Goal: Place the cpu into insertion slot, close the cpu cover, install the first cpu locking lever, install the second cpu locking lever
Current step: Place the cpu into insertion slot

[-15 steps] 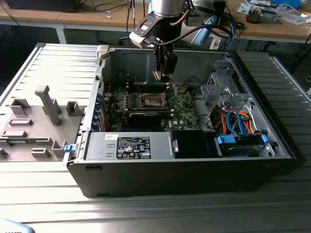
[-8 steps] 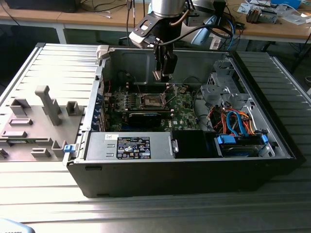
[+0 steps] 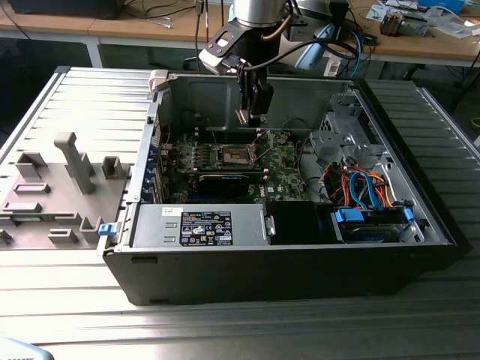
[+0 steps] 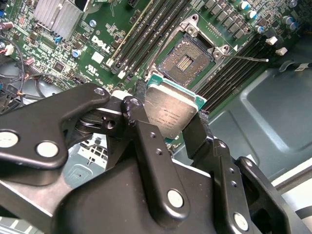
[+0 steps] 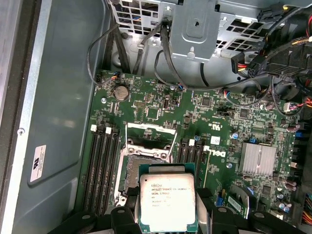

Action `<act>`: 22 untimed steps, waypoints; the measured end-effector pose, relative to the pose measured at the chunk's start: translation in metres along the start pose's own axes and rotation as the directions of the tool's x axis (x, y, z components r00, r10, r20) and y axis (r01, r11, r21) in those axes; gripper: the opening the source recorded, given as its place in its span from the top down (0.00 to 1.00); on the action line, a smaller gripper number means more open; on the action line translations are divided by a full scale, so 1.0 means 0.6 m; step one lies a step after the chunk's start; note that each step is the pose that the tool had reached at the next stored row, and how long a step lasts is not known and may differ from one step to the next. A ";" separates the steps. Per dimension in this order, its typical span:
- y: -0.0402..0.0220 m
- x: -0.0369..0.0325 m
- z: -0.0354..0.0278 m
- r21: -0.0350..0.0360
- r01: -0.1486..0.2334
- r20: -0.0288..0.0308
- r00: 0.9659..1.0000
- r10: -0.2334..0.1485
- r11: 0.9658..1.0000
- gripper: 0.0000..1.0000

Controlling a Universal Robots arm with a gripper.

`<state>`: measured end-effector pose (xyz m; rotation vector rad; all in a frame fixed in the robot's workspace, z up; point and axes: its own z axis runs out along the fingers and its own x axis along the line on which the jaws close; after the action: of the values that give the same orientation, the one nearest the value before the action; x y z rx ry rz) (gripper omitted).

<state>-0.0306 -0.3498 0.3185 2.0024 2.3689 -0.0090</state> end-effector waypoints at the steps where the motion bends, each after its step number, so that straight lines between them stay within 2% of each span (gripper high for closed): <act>1: 0.000 0.000 0.000 0.000 0.000 0.000 1.000 0.000 1.000 0.45; 22: 0.000 0.000 0.001 0.001 -0.031 0.001 1.000 0.031 1.000 0.45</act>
<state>-0.0306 -0.3498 0.3179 2.0392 2.3374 -0.0100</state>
